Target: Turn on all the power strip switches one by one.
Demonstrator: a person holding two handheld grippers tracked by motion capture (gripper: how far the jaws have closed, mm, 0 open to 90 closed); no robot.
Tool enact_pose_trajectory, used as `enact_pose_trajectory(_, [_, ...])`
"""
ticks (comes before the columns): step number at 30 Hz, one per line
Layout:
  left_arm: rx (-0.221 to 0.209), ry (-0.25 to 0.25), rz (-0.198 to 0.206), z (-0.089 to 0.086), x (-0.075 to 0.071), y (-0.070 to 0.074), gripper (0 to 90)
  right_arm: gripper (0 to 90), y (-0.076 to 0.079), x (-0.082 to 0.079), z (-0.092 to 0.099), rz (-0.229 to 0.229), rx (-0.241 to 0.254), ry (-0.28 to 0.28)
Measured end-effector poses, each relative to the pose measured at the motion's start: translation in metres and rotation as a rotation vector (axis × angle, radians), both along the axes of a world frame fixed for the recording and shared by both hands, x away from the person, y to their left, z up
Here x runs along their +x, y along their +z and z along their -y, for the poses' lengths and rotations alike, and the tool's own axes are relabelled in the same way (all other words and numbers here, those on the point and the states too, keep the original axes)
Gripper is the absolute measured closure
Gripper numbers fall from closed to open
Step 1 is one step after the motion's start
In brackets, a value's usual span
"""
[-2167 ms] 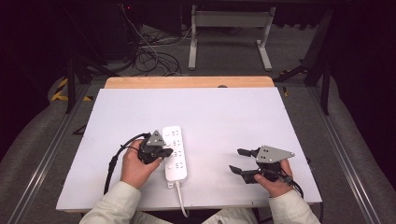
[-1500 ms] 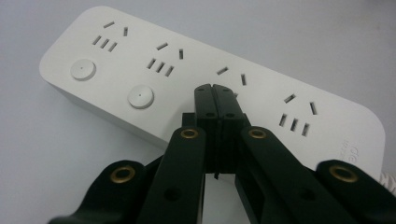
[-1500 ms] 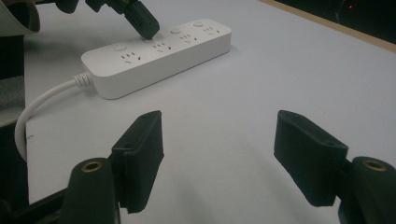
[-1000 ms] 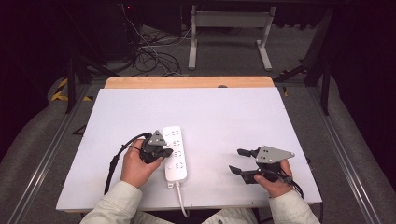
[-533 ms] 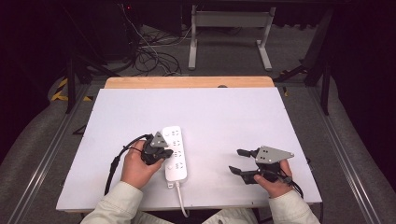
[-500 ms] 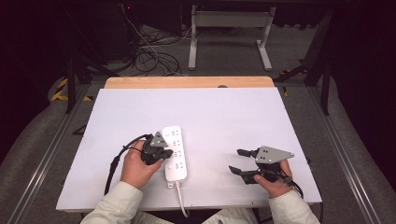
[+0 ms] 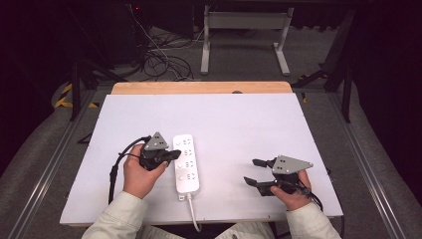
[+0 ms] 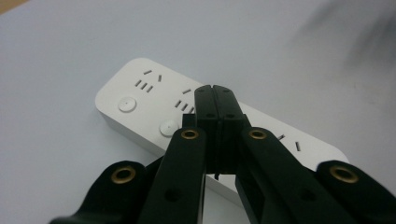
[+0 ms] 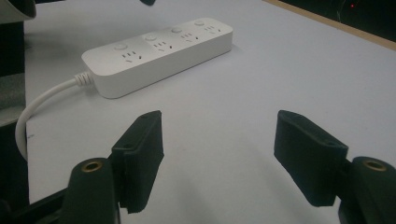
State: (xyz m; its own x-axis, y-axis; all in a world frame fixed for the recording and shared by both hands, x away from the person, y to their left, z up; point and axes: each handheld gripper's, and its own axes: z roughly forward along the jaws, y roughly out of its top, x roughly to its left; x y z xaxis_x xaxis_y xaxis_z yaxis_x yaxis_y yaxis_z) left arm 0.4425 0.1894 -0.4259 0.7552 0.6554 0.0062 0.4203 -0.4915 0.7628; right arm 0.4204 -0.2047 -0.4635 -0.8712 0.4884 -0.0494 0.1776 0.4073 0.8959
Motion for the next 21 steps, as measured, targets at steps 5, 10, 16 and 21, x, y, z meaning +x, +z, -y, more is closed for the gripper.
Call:
enact_pose_trajectory(5, [0.0,-0.005,0.001,0.001,-0.001,0.002,90.0,33.4,0.0,-0.001,0.0,0.001,0.0,0.001])
enact_pose_trajectory(10, [0.032,-0.01,-0.002,0.003,0.006,-0.003,90.0,33.4,0.0,-0.001,0.0,0.001,-0.001,0.001])
enact_pose_trajectory(16, [0.032,0.003,-0.008,0.002,0.02,-0.014,90.0,33.3,-0.001,0.0,-0.001,-0.002,-0.005,0.001])
enact_pose_trajectory(21, [0.046,0.018,-0.021,0.002,0.03,-0.023,90.0,33.1,-0.001,0.0,-0.001,-0.005,-0.006,0.002])
